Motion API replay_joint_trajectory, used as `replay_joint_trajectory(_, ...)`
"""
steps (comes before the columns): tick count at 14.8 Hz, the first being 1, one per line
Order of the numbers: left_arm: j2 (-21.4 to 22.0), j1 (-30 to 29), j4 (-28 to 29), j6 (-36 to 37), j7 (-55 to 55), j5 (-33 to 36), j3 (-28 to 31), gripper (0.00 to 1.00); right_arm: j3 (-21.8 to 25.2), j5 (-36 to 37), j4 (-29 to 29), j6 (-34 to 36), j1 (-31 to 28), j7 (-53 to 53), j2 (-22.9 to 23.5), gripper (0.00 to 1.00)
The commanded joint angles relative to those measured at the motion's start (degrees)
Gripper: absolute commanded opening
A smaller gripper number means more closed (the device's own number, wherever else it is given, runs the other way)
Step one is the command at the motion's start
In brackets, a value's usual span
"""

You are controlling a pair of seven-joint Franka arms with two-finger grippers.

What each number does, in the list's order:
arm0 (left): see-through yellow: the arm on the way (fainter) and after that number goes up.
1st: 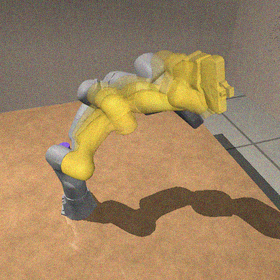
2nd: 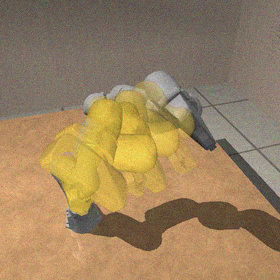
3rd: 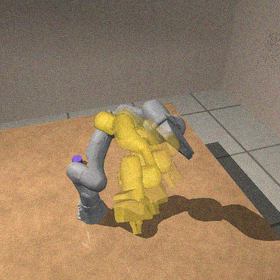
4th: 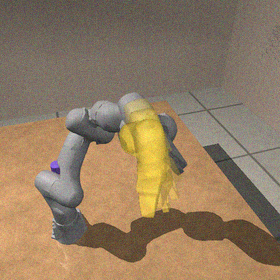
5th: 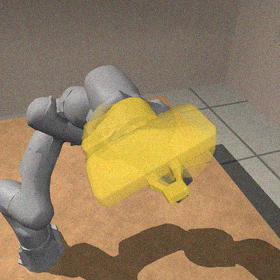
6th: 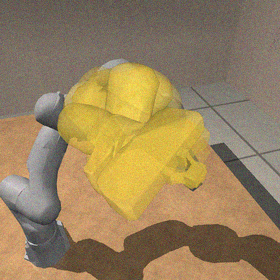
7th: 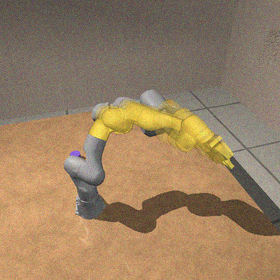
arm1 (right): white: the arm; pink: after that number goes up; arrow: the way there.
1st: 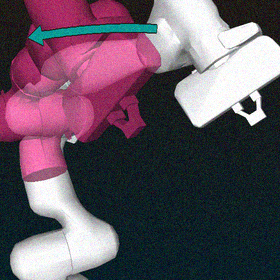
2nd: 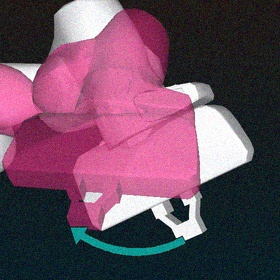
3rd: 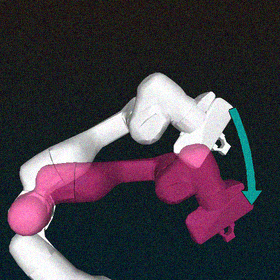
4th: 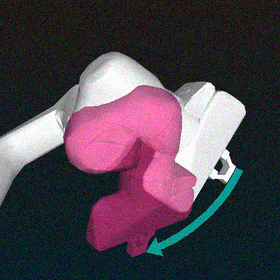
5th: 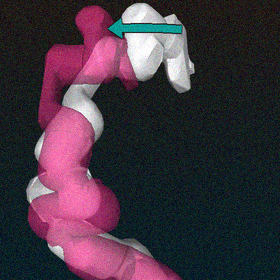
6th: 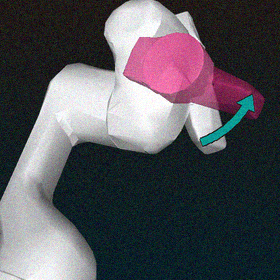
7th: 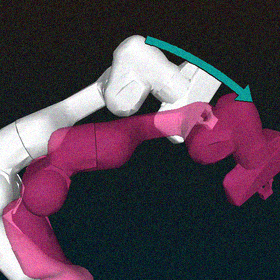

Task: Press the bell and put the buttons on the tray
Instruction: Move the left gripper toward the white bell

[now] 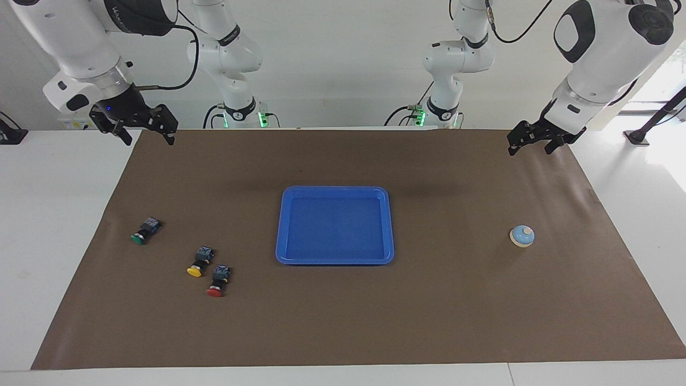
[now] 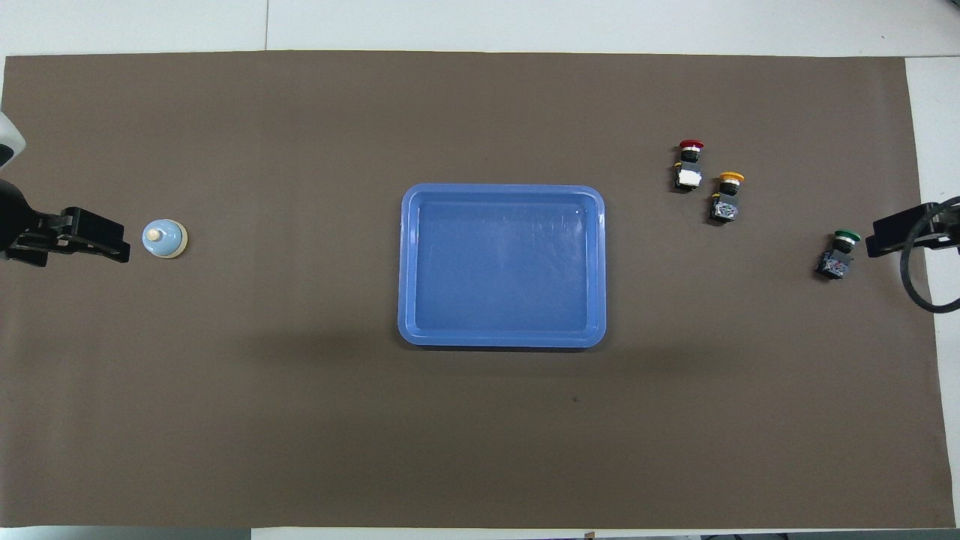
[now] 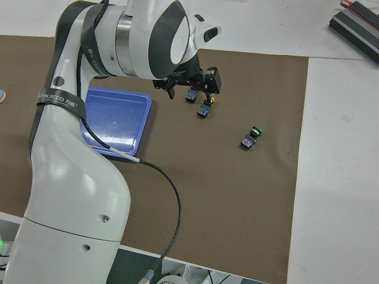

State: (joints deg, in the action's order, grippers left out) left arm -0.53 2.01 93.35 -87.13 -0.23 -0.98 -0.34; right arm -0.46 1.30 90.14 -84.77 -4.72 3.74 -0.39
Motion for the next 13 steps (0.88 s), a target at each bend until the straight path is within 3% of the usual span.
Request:
replay_joint_trajectory(1, 1.1, 0.2, 0.8, -0.1, -0.5, -0.1, 0.2, 1.00, -0.2, 0.2, 0.4, 1.3, -0.9, 0.7, -0.9, 1.00)
replay_joint_trajectory(7, 1.3, 0.2, 1.6, -2.7, -1.8, -0.1, 0.4, 1.00, 0.3, 0.2, 0.5, 3.6, -0.9, 1.0, -1.2, 1.00)
replay_joint_trajectory(8, 1.3, 0.1, 1.7, -3.4, -3.0, -0.1, 0.2, 0.95, 0.3, 0.3, 0.6, 3.6, -0.6, 0.8, -1.2, 1.00)
replay_joint_trajectory(10, 1.8, -0.1, 3.4, -6.5, -3.1, -0.1, 0.5, 0.31, 0.3, 0.2, 0.5, 3.6, -0.9, 1.0, -1.2, 1.00)
replay_joint_trajectory(11, 2.5, -0.2, 4.7, -7.9, -2.7, -0.1, 0.6, 0.09, 0.3, 0.2, 0.5, 3.6, -0.9, 1.0, -1.2, 1.00)
replay_joint_trajectory(12, 2.6, -0.6, 6.1, -9.7, -2.7, -0.1, 0.6, 0.00, 0.4, 0.2, 0.4, 3.6, -1.0, 1.2, -1.3, 1.00)
replay_joint_trajectory(13, 2.5, -0.9, 6.7, -10.7, -2.6, -0.1, 0.6, 0.00, 0.4, 0.2, 0.9, 3.5, -1.0, 0.9, -1.4, 1.00)
